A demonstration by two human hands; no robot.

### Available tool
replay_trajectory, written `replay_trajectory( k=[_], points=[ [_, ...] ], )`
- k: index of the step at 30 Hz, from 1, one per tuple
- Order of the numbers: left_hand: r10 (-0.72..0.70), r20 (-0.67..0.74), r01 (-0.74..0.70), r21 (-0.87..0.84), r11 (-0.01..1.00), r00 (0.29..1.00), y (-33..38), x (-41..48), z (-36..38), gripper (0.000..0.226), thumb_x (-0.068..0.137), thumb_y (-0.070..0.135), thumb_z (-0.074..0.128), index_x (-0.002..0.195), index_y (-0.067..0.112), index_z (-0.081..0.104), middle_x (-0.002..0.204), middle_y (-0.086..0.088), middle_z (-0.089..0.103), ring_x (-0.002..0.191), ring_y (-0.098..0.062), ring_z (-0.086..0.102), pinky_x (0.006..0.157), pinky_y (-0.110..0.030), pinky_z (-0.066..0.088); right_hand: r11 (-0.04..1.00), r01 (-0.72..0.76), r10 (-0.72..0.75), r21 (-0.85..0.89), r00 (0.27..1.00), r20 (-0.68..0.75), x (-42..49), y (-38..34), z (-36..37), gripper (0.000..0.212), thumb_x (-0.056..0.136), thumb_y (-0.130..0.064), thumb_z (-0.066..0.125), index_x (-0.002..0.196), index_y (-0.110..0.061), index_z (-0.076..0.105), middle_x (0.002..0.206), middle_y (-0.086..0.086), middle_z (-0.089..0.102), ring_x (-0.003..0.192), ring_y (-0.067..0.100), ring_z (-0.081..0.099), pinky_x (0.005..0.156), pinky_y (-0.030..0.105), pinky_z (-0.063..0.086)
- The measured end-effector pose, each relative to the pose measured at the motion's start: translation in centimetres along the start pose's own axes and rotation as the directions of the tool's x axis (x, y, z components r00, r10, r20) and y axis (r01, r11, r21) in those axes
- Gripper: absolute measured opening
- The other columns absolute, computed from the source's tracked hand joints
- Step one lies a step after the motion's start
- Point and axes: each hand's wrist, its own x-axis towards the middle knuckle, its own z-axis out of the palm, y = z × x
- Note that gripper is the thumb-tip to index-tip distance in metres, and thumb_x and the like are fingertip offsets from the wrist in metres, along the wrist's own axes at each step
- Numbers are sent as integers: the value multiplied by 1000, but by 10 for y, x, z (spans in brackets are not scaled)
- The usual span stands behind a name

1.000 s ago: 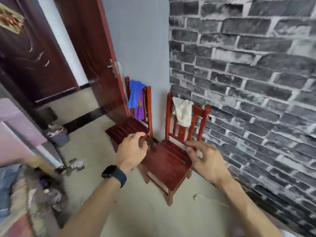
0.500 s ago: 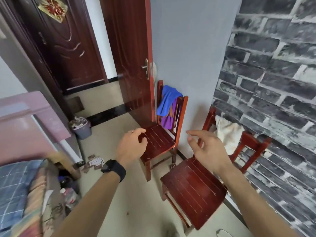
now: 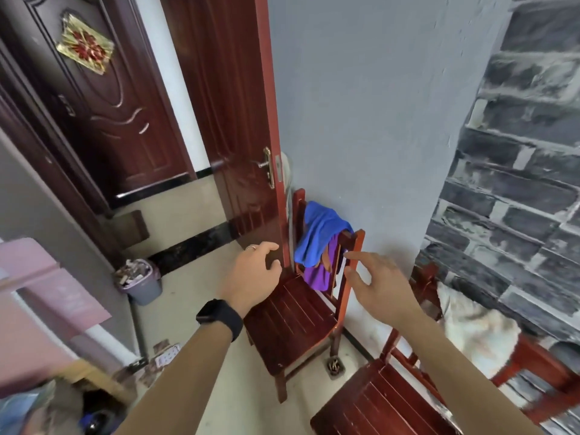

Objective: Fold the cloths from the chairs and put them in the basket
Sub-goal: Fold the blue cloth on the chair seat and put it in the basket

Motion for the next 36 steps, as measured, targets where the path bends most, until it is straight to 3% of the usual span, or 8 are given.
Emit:
replay_trajectory(
  k=[4, 10, 13, 17, 23, 29, 33, 36],
  points=[
    [47, 67, -47, 2, 999, 997, -14, 69, 30, 39, 93, 34, 52, 132, 31, 55, 126, 1, 61, 116, -20, 59, 96, -41, 50, 993, -74, 79, -93, 995, 52, 59, 23, 29, 55, 96, -55, 40, 141, -28, 56, 145, -6, 55, 139, 20, 40, 106, 32, 37],
    [132, 274, -140, 9, 990, 953, -38, 209, 91, 46, 90, 36, 51, 136, 30, 50, 132, 1, 58, 120, -22, 56, 97, -38, 46, 943, -224, 230, -248, 973, -4, 164, 77, 91, 59, 102, -42, 46, 156, -26, 31, 167, 3, 22, 153, 24, 18, 121, 41, 25],
    [161, 381, -179, 13, 984, 910, -52, 270, 128, 51, 91, 42, 52, 139, 27, 46, 136, -1, 56, 121, -25, 56, 95, -39, 47, 841, -383, 429, -381, 902, 41, 205, 101, 123, 74, 103, -47, 37, 162, -17, 2, 170, 2, -8, 156, 20, -7, 125, 47, 13],
    [176, 459, -230, 65, 971, 871, -66, 324, 177, 60, 91, 54, 54, 141, 23, 42, 137, -5, 55, 121, -31, 55, 92, -42, 48, 719, -463, 577, -518, 814, 73, 219, 120, 166, 88, 101, -49, 37, 158, -7, -15, 167, 8, -23, 154, 21, -21, 126, 47, 9],
    [260, 408, -328, 106, 939, 875, -62, 373, 223, 55, 90, 59, 55, 127, 20, 50, 122, -7, 58, 108, -31, 60, 79, -42, 50, 634, -551, 660, -543, 751, 7, 226, 122, 189, 101, 93, -53, 44, 156, -8, -21, 162, 6, -33, 151, 19, -27, 126, 47, 1],
    [454, 375, -532, 132, 837, 808, -54, 401, 223, 18, 99, 30, 46, 103, 17, 57, 108, -10, 59, 101, -36, 59, 72, -43, 46, 633, -606, 701, -482, 712, 25, 229, 114, 186, 102, 91, -47, 50, 157, -10, -19, 164, 3, -31, 152, 17, -24, 126, 48, 2],
    [371, 282, -346, -139, 928, 885, -38, 415, 199, 18, 98, 24, 46, 102, 8, 53, 99, -21, 67, 96, -41, 63, 68, -39, 38, 632, -628, 715, -454, 699, 28, 228, 113, 186, 105, 88, -47, 54, 158, -11, -16, 165, 3, -27, 153, 16, -21, 126, 47, 2],
    [368, 185, -298, -321, 899, 911, -6, 433, 158, 13, 99, 25, 44, 99, 13, 48, 88, -14, 65, 86, -40, 62, 65, -36, 36, 623, -630, 731, -464, 680, 58, 231, 113, 180, 105, 88, -48, 55, 159, -13, -14, 167, 2, -23, 155, 16, -16, 126, 49, 4]
  ],
)
